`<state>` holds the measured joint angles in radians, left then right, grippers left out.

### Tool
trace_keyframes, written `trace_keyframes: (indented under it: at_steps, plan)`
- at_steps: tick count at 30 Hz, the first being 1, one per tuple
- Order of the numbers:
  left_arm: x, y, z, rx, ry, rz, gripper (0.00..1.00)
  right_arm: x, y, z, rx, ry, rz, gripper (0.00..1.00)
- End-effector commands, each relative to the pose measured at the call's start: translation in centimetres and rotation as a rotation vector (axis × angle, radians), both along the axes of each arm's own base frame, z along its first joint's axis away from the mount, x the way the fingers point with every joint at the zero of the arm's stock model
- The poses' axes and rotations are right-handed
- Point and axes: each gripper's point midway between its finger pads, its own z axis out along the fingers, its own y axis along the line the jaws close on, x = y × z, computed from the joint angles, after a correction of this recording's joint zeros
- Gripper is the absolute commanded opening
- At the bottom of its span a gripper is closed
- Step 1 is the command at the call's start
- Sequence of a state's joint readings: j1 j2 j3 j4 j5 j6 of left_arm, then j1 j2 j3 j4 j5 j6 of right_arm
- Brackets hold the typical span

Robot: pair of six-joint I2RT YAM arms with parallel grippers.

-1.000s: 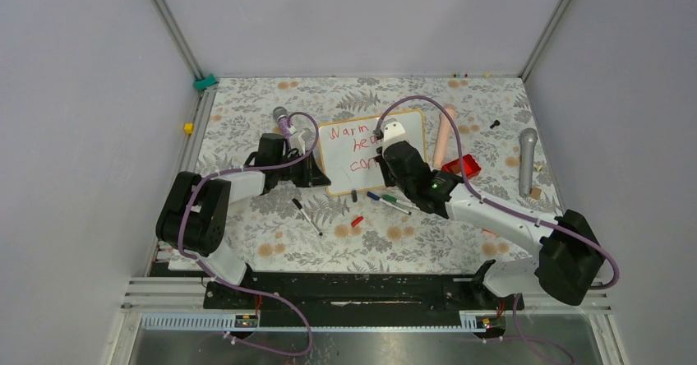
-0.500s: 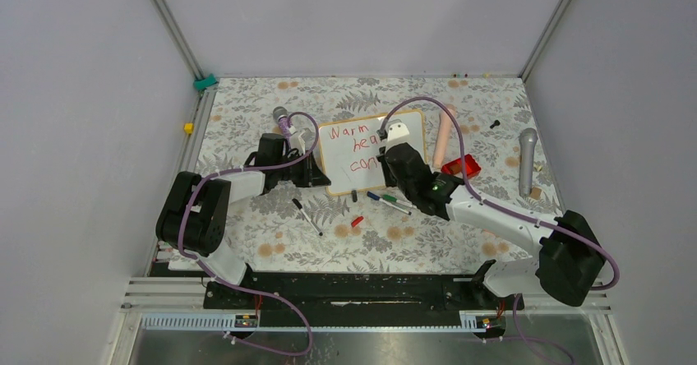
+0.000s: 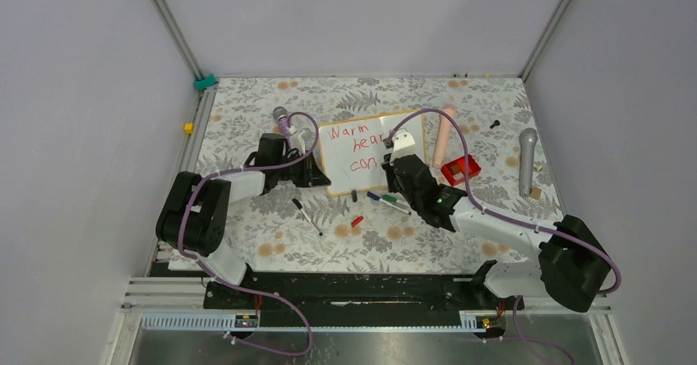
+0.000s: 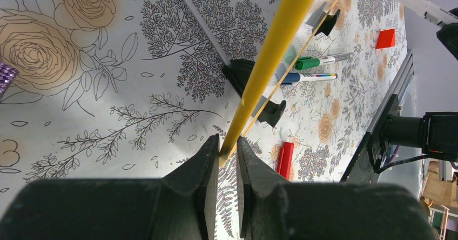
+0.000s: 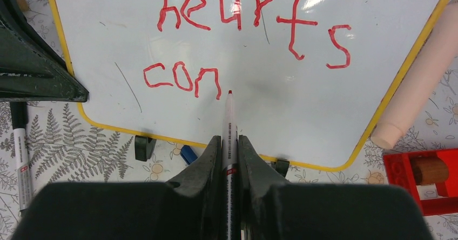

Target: Write a sentence on the whiteboard

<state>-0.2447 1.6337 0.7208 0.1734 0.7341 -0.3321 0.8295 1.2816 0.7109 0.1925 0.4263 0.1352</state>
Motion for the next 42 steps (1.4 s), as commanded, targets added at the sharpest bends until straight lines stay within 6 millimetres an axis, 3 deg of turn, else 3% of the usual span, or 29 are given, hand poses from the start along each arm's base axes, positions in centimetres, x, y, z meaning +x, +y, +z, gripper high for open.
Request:
trace_keyframes:
  at_steps: [1, 42]
  plan:
    - [1.91, 0.29, 0.91, 0.013, -0.062, 0.027, 0.00, 1.39, 0.15, 2.70, 0.045, -0.070, -0.023, 0.00]
    - [1.99, 0.25, 0.86, 0.014, -0.061, 0.030, 0.01, 1.75, 0.71, 2.54, -0.005, -0.008, 0.008, 0.00]
